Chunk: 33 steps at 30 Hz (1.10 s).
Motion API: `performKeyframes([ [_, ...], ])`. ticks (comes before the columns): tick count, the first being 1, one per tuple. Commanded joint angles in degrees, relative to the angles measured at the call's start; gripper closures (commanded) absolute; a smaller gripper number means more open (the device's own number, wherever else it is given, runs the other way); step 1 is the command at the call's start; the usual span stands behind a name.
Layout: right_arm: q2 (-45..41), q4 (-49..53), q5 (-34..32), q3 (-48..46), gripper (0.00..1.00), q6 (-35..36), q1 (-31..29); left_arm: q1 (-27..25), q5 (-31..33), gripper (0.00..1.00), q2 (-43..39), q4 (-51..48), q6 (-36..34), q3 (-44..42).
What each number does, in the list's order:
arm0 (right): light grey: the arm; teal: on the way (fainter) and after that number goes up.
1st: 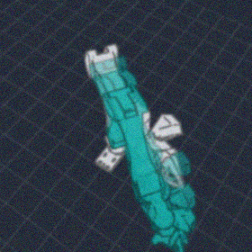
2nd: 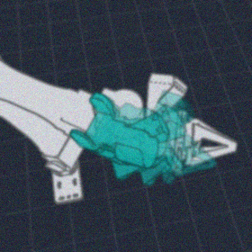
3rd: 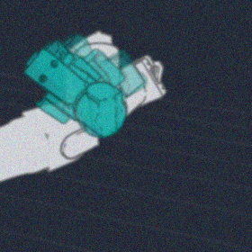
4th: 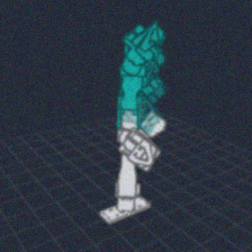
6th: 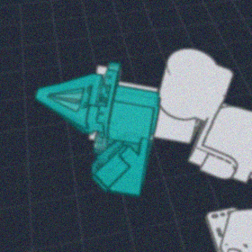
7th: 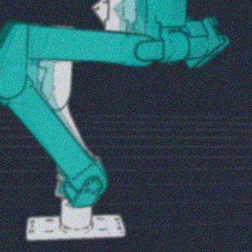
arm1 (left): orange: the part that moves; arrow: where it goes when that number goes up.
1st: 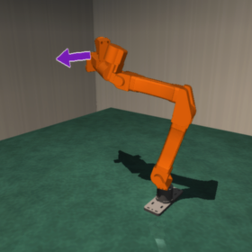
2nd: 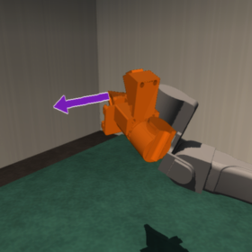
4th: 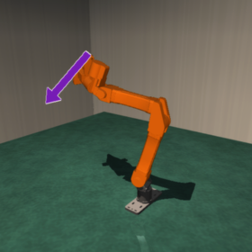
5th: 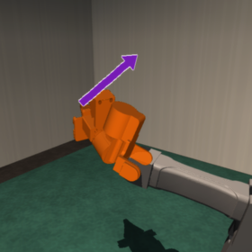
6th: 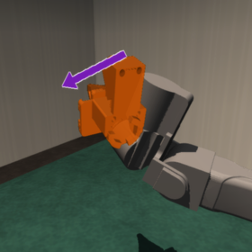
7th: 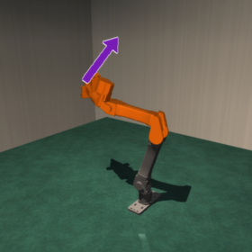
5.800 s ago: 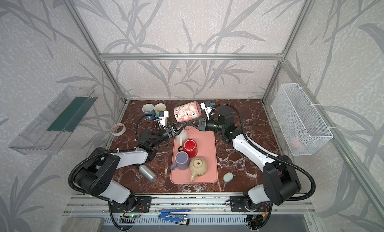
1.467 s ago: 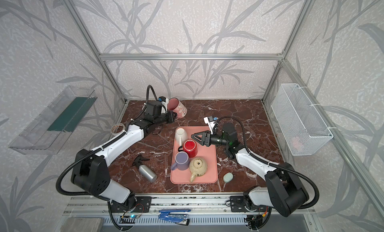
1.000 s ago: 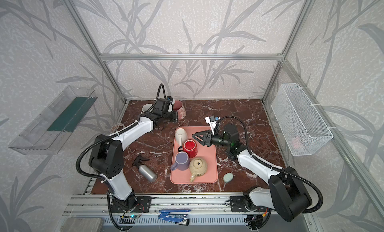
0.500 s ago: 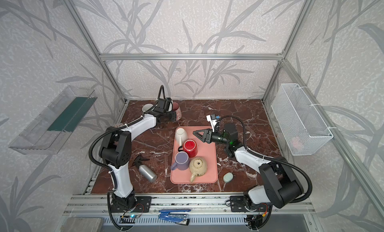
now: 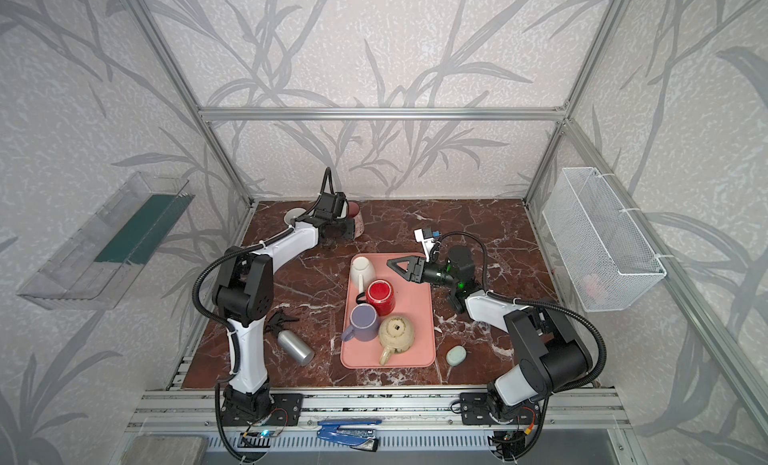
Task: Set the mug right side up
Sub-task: 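Lower the pink ghost mug beside the light green mug and open the left gripper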
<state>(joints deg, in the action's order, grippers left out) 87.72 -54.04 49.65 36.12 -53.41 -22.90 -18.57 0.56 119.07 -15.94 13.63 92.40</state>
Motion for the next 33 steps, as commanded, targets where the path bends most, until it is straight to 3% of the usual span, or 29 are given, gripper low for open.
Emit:
performKeyframes([
  [1, 0.3, -3.7, 1.2, -0.3, 0.54, -0.8, 0.4, 0.1, 2.8, 1.0, -0.6, 2.4, -1.0, 3.7],
  [20, 0.3, -3.5, 1.1, -0.6, 0.53, -0.4, 0.5, 0.2, 4.5, 0.98, 0.4, -0.3, -0.3, 3.5],
  [25, -0.1, -2.8, 0.9, -0.7, 0.53, -0.2, 0.5, 0.2, 4.9, 0.77, -0.7, 0.4, -0.3, 1.9],
  [30, -2.1, 1.7, 0.2, -0.4, 0.52, 2.2, 0.5, 0.2, 5.2, 0.63, -1.7, 0.8, -0.2, 0.8],
  [33, -4.1, 6.8, -1.0, 0.0, 0.5, 4.5, 0.5, 0.1, 5.3, 0.44, -2.3, 0.4, -0.2, 0.6],
])
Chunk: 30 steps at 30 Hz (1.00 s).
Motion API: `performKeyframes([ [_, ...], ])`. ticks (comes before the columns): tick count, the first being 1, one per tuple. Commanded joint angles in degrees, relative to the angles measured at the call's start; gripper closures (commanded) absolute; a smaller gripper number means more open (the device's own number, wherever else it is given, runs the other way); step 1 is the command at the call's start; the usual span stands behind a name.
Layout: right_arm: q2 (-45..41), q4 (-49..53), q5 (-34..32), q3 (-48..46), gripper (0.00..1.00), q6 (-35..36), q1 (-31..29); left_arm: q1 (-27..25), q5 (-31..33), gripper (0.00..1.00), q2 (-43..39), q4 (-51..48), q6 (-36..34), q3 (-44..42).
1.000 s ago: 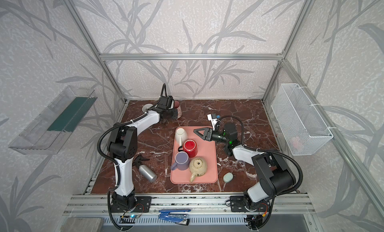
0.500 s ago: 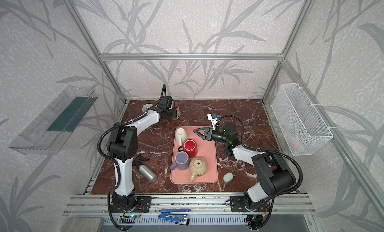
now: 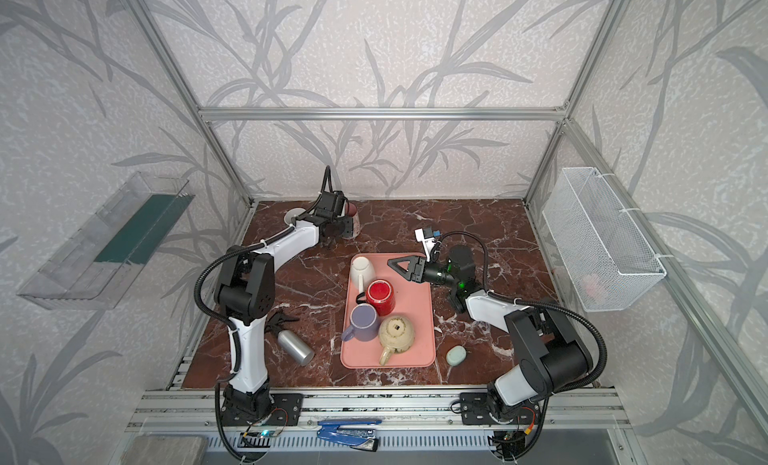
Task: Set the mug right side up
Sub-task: 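Lower the pink ghost mug beside the light green mug and open the left gripper, then draw the left arm back while the right gripper moves over the white mug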
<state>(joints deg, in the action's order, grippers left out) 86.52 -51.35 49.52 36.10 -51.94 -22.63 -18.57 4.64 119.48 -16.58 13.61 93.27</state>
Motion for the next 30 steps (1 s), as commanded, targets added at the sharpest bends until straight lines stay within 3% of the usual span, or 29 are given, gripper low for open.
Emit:
performKeyframes([
  [1, -4.0, 6.7, -1.4, 0.3, 0.49, 4.4, 0.2, 0.0, 1.2, 0.39, -3.2, 1.0, -0.2, -0.3],
  [8, -12.1, 38.4, -12.3, 5.8, 0.45, 19.3, -2.0, -0.4, 1.1, 0.21, -7.4, 1.3, 0.9, -2.6],
  [14, -17.4, 53.1, -20.2, 9.4, 0.41, 25.0, -4.7, -1.6, 2.0, 0.01, -12.6, 0.9, 1.8, -5.4],
  [21, -20.3, 69.8, -33.2, 15.2, 0.41, 30.0, -9.6, -3.1, 2.6, 0.01, -22.0, -0.3, 4.3, -10.2],
  [30, -16.7, 79.4, -47.1, 23.2, 0.42, 29.0, -18.1, -3.8, 2.1, 0.01, -37.4, -2.5, 9.6, -20.7],
])
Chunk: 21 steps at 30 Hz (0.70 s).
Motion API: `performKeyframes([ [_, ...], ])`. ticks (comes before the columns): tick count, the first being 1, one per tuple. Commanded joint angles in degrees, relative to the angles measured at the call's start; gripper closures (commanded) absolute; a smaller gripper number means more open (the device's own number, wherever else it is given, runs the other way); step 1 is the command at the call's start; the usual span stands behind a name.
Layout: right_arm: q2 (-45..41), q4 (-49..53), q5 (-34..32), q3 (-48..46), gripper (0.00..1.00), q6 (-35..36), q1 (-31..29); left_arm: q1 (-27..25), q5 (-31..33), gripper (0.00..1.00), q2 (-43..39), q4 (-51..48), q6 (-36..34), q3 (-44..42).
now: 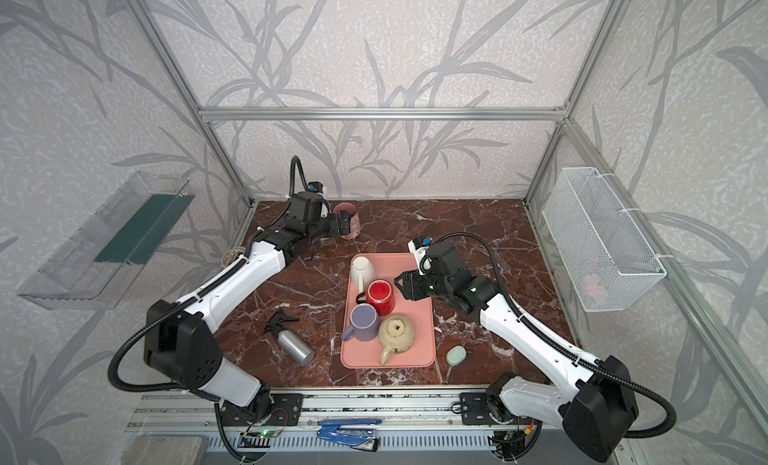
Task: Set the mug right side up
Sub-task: 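Draw the left arm back while the right gripper moves over the white mug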
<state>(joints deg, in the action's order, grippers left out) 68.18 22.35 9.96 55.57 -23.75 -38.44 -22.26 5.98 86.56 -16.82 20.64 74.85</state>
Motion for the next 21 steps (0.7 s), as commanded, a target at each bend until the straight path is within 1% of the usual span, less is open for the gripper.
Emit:
performKeyframes([
  [1, 2.4, 6.5, -8.9, 4.6, 0.42, 0.5, -3.1, -0.1, 0.9, 0.01, -6.4, -2.7, 2.8, -3.4],
  [6, 6.2, 8.5, -13.6, 9.0, 0.42, -0.5, -6.8, 0.1, 1.8, 0.01, -16.4, -5.9, 4.2, -8.3],
  [8, 8.2, 8.8, -14.3, 10.9, 0.44, -0.4, -7.8, 0.1, 2.1, 0.01, -20.4, -7.4, 5.4, -9.7],
  [10, 10.4, 9.3, -15.8, 12.8, 0.46, -0.5, -9.0, 0.0, 0.9, 0.01, -24.0, -9.2, 6.1, -10.9],
  [12, 12.8, 9.7, -17.6, 14.8, 0.46, -1.0, -10.1, 0.0, -2.0, 0.01, -27.9, -9.7, 5.4, -13.1],
  [13, 13.8, 9.8, -17.9, 15.6, 0.47, -1.2, -10.4, 0.0, -2.4, 0.01, -29.7, -10.0, 5.2, -14.1],
  [14, 15.1, 9.8, -18.1, 16.6, 0.49, -1.3, -10.8, 0.0, -2.5, 0.01, -31.6, -10.5, 5.0, -15.1],
  [17, 19.7, 11.6, -19.4, 20.7, 0.48, -1.5, -12.1, 0.0, -2.6, 0.01, -36.5, -13.6, 3.5, -16.8],
  [21, 25.4, 13.6, -21.7, 25.5, 0.47, -2.6, -13.9, 0.0, 0.0, 0.01, -41.4, -18.9, 2.3, -17.9],
])
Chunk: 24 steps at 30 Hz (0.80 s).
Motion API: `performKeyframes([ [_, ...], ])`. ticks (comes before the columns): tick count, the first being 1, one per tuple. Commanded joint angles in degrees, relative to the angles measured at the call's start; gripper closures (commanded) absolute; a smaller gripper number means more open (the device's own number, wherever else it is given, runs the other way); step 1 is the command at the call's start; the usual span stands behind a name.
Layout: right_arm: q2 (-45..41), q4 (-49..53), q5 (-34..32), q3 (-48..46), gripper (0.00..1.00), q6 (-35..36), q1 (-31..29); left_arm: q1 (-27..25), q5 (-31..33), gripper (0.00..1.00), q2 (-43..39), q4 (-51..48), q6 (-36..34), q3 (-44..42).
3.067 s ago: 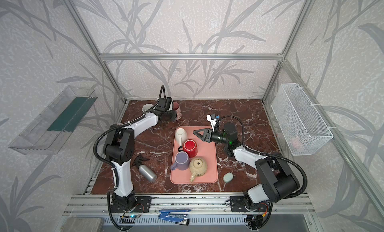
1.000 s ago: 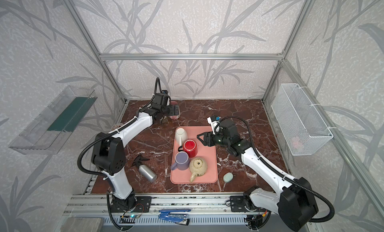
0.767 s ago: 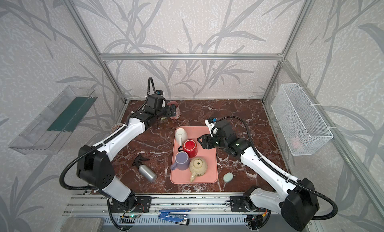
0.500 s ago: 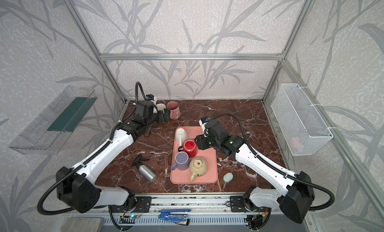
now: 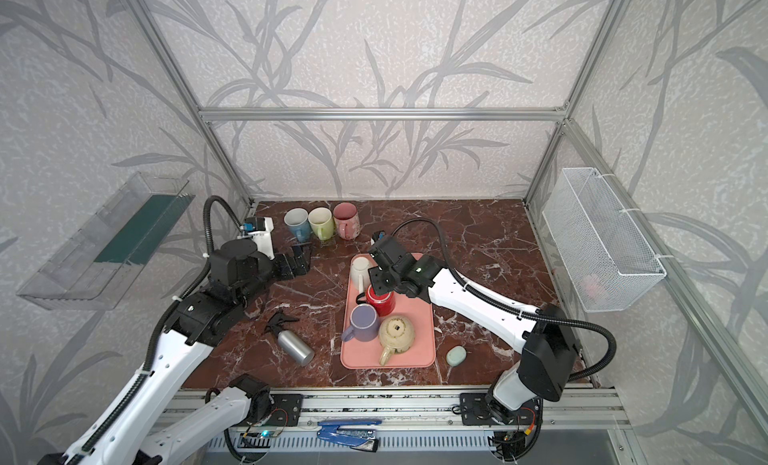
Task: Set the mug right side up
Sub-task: 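Draw the left arm back while the right gripper moves over the white mug, then lower the right gripper and grasp the upside-down white mug's base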
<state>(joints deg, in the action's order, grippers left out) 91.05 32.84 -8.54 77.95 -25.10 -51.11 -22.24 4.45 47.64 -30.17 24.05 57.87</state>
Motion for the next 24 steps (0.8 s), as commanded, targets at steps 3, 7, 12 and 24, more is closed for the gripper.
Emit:
performKeyframes([
  [3, 6.3, 4.4, -4.6, 6.6, 0.47, -2.9, -2.1, 0.1, 3.3, 0.01, -5.4, -8.3, -1.6, -2.2],
  [7, 12.0, 6.0, -5.4, 10.5, 0.47, -5.3, -2.8, 0.1, 3.8, 0.01, -9.4, -9.4, -1.1, -5.1],
  [12, 16.9, 6.7, -6.4, 14.2, 0.46, -6.9, -3.5, 0.1, 1.3, 0.01, -11.1, -13.0, -1.2, -5.7],
  [24, 26.4, 7.3, -6.1, 20.9, 0.46, -11.1, -3.9, 0.1, -0.2, 0.01, -16.4, -12.6, -2.3, -10.4],
])
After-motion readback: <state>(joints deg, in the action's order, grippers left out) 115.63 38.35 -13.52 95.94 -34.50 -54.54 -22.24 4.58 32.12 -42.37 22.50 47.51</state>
